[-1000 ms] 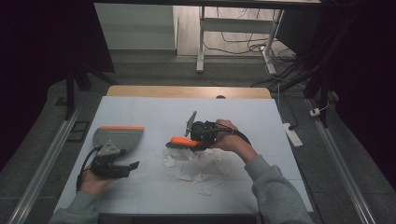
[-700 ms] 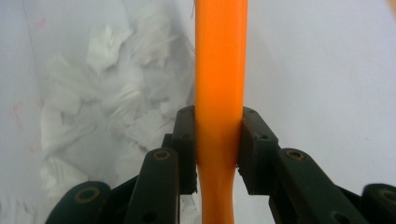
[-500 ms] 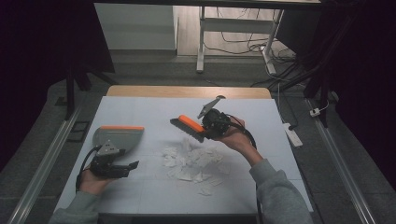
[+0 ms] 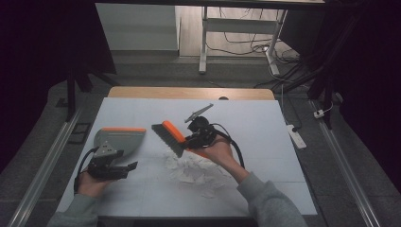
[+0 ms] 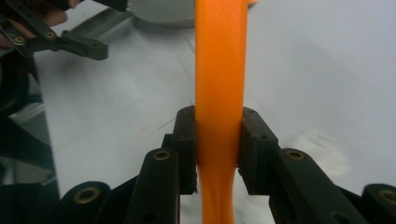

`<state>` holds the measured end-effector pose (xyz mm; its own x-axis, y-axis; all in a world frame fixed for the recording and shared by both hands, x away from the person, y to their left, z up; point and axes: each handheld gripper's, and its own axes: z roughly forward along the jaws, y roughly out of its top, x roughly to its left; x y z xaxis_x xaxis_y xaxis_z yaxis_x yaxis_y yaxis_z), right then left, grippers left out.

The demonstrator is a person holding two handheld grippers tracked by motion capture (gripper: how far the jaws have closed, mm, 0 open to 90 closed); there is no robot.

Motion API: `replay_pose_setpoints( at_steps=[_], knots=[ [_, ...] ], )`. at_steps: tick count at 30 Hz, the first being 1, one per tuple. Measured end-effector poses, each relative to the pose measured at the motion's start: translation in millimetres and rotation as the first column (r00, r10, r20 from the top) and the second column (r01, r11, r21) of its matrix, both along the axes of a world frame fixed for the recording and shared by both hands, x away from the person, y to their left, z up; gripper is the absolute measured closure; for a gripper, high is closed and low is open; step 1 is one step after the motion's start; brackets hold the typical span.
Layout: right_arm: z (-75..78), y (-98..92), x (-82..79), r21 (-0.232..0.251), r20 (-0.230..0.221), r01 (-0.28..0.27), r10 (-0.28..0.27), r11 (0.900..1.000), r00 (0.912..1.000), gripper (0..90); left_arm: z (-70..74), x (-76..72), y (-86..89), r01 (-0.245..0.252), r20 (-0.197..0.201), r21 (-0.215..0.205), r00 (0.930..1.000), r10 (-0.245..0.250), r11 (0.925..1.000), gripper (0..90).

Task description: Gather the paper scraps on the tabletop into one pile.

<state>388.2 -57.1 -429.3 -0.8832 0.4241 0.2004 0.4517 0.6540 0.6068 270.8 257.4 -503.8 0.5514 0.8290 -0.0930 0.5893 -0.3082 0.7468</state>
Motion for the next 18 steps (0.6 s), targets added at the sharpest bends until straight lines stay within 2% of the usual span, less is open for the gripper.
replay_pose_setpoints(
  at_steps=[3,7,11,13,14,18],
  knots=[
    [-12.8,18.7,-4.5,0.027,-0.06,-0.002,0.003,1.0,0.9982,70.6,0.4,-0.2,2.2,-0.006,0.003,-0.003,1.0,0.006,1.0,25.5],
    [-30.1,38.3,-5.6,0.074,-0.137,0.002,0.008,0.997,0.9906,70.6,0.2,-0.2,2.5,-0.007,0.005,-0.002,1.0,0.007,1.0,25.6],
    [-44.5,51.5,-5.2,0.059,-0.166,0.013,-0.003,0.998,0.9862,70.6,-0.1,-0.2,3.2,-0.008,0.004,-0.003,1.0,0.008,1.0,25.6],
    [-49.3,51.6,-3.4,0.01,-0.155,0.026,-0.025,1.0,0.9877,70.6,-0.2,-0.2,3.6,-0.008,0.004,-0.003,1.0,0.008,1.0,25.5],
    [-50.6,48.1,-1.2,0.0,-0.148,0.042,-0.042,0.999,0.988,70.6,-0.2,-0.3,3.6,-0.007,0.004,-0.002,1.0,0.007,1.0,25.6],
    [-53.9,20.9,7.4,-0.023,-0.17,0.113,-0.115,0.993,0.9788,70.6,-0.3,-0.6,3.8,-0.005,0.004,-0.001,1.0,0.005,1.0,25.5]
  ],
)
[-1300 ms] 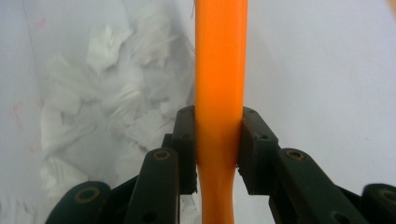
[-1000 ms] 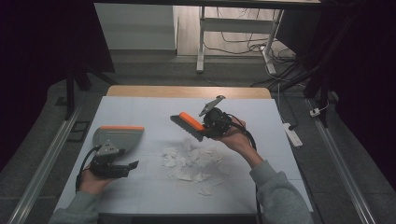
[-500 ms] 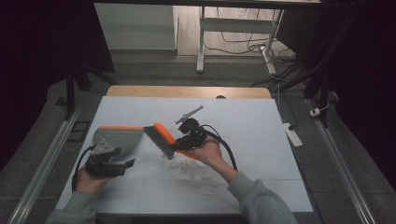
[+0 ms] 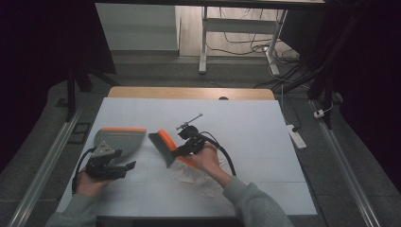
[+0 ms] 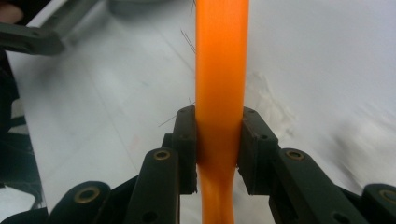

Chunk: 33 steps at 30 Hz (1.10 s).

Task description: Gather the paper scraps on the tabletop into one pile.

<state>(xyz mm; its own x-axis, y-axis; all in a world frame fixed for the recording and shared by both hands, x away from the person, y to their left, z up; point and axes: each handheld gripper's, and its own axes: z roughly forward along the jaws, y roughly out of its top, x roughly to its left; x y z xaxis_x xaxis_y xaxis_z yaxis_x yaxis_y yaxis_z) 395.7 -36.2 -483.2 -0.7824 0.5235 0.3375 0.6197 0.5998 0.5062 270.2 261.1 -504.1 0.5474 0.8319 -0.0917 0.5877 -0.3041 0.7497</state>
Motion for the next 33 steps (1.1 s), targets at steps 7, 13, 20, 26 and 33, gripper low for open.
replay_pose_setpoints(
  at_steps=[7,13,20,26,33],
  knots=[
    [13.9,-50.0,3.6,-0.072,0.062,0.096,-0.091,0.993,0.9939,70.6,-0.5,0.8,-1.6,0.004,-0.005,0.006,1.0,-0.004,1.0,25.6],
    [40.8,-55.4,-7.5,-0.025,0.123,0.058,-0.055,0.998,0.9909,70.6,-0.6,0.7,-0.4,-0.001,-0.005,0.003,1.0,0.001,1.0,25.6],
    [65.8,-43.2,-23.3,0.034,0.151,-0.035,0.029,0.999,0.9881,70.6,-0.8,0.5,2.2,-0.009,-0.005,-0.001,1.0,0.009,1.0,25.8],
    [54.4,-25.4,-43.2,-0.046,0.075,-0.154,0.157,0.987,0.9847,70.5,-1.3,0.9,3.3,-0.013,-0.008,-0.003,0.9999,0.013,0.9999,25.8],
    [34.8,-0.8,-68.5,-0.12,0.012,-0.293,0.296,0.949,0.9551,70.6,-1.2,0.8,3.1,-0.012,-0.007,0.001,0.9999,0.012,0.9999,25.8]
  ],
)
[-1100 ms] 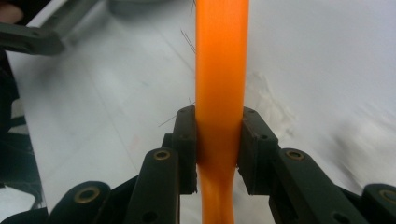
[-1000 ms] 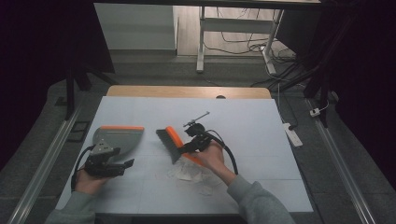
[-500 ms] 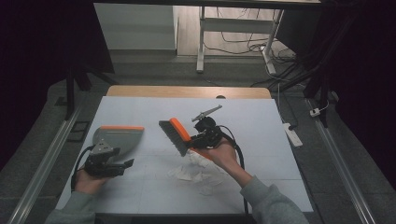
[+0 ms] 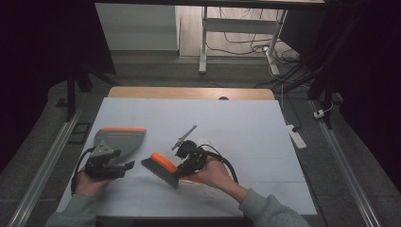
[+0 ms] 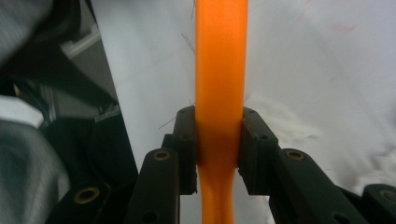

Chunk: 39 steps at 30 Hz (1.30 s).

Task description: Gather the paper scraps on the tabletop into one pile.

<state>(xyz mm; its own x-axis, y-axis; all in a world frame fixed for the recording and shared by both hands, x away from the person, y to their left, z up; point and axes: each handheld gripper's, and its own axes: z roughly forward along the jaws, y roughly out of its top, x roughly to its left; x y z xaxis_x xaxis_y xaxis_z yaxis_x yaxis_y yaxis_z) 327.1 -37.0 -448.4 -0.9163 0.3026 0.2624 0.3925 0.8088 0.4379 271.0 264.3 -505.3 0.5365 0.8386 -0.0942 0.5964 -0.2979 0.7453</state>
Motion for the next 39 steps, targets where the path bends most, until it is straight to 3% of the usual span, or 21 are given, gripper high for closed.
replay_pose_setpoints(
  at_steps=[4,6,9,11,16,19,24,26,29,32,34,39],
  knots=[
    [-12.0,5.9,-2.3,-0.074,-0.003,-0.008,0.008,0.997,1.0,70.6,-0.2,0.0,0.1,0.001,-0.001,0.0,1.0,-0.001,1.0,25.8],
    [-12.2,1.6,4.7,-0.08,-0.008,0.02,-0.021,0.997,0.9997,70.6,-0.3,0.0,0.0,0.001,-0.001,0.001,1.0,-0.001,1.0,25.8],
    [-13.1,-11.9,18.1,-0.115,0.029,0.081,-0.078,0.99,0.9965,70.6,-0.2,0.0,0.0,0.0,0.0,0.0,1.0,0.0,1.0,25.8],
    [-13.0,-26.3,29.2,-0.106,0.012,0.129,-0.128,0.986,0.9917,70.6,-0.3,0.0,0.2,-0.001,0.0,-0.001,1.0,0.001,1.0,25.8],
    [-3.9,-58.0,42.9,-0.107,0.09,0.224,-0.215,0.969,0.9725,70.6,-0.9,1.0,-0.3,0.001,-0.003,0.002,1.0,-0.001,1.0,25.8],
    [6.3,-68.4,40.1,-0.051,0.079,0.234,-0.23,0.971,0.9701,70.6,-1.1,0.8,-1.5,0.002,-0.005,0.005,1.0,-0.002,1.0,25.8],
    [41.9,-84.2,30.4,0.039,0.136,0.189,-0.193,0.981,0.9717,70.5,-1.3,0.9,-1.7,0.002,-0.006,0.007,1.0,-0.002,1.0,25.8],
    [53.4,-92.3,28.0,0.045,0.164,0.169,-0.174,0.985,0.971,70.6,-1.3,0.7,-1.7,0.003,-0.006,0.007,1.0,-0.003,1.0,25.8],
    [60.7,-102.6,22.5,0.027,0.167,0.119,-0.122,0.993,0.9784,70.6,-1.4,0.9,-1.8,0.004,-0.007,0.006,1.0,-0.004,1.0,25.8],
    [54.3,-107.7,12.8,-0.02,0.156,0.041,-0.038,0.999,0.987,70.6,-2.0,1.1,-3.1,0.005,-0.011,0.01,0.9999,-0.005,0.9999,25.8],
    [44.3,-107.7,3.8,-0.059,0.136,-0.011,0.019,0.998,0.9905,70.6,-2.1,1.3,-3.7,0.01,-0.011,0.014,0.9999,-0.01,0.9998,25.8],
    [19.4,-101.0,-21.7,-0.163,0.094,-0.133,0.149,0.978,0.9843,70.6,-2.3,1.2,-4.0,0.006,-0.011,0.015,0.9999,-0.006,0.9999,25.8]
  ],
)
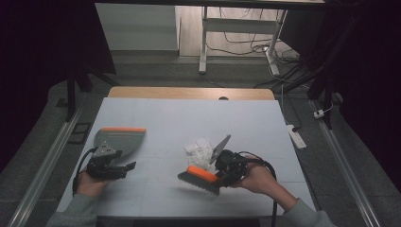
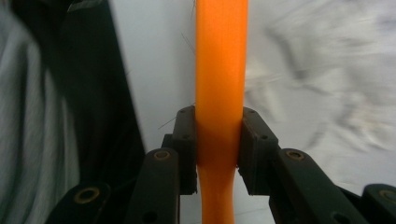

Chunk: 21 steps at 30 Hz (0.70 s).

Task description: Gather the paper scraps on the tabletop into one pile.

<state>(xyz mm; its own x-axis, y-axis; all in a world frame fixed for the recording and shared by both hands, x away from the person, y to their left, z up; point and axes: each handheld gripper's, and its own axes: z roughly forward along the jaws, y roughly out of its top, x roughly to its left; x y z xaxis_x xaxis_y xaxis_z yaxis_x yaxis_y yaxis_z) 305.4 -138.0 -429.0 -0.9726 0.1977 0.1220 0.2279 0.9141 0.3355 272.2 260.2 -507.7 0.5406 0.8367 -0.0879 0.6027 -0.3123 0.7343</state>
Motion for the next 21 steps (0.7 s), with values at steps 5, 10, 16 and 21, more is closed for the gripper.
replay_pose_setpoints(
  at_steps=[5,10,16,21],
  knots=[
    [-11.3,11.2,-13.5,-0.058,-0.031,-0.103,0.101,0.993,0.9944,70.6,-0.3,0.1,-1.8,0.002,-0.001,0.003,1.0,-0.002,1.0,25.8],
    [-16.8,20.2,-3.7,-0.112,0.024,-0.102,0.105,0.989,0.9942,70.6,-0.2,-0.1,-1.7,0.001,-0.001,0.004,1.0,-0.001,1.0,25.8],
    [-16.1,20.2,26.1,-0.125,0.089,-0.032,0.043,0.992,0.9951,70.6,0.0,-0.1,-0.8,-0.001,-0.001,0.001,1.0,0.001,1.0,25.8],
    [-12.5,17.1,48.9,-0.118,0.17,0.007,0.013,0.993,0.9853,70.6,0.3,-0.6,-1.5,-0.003,0.001,0.002,1.0,0.003,1.0,25.8]
  ],
)
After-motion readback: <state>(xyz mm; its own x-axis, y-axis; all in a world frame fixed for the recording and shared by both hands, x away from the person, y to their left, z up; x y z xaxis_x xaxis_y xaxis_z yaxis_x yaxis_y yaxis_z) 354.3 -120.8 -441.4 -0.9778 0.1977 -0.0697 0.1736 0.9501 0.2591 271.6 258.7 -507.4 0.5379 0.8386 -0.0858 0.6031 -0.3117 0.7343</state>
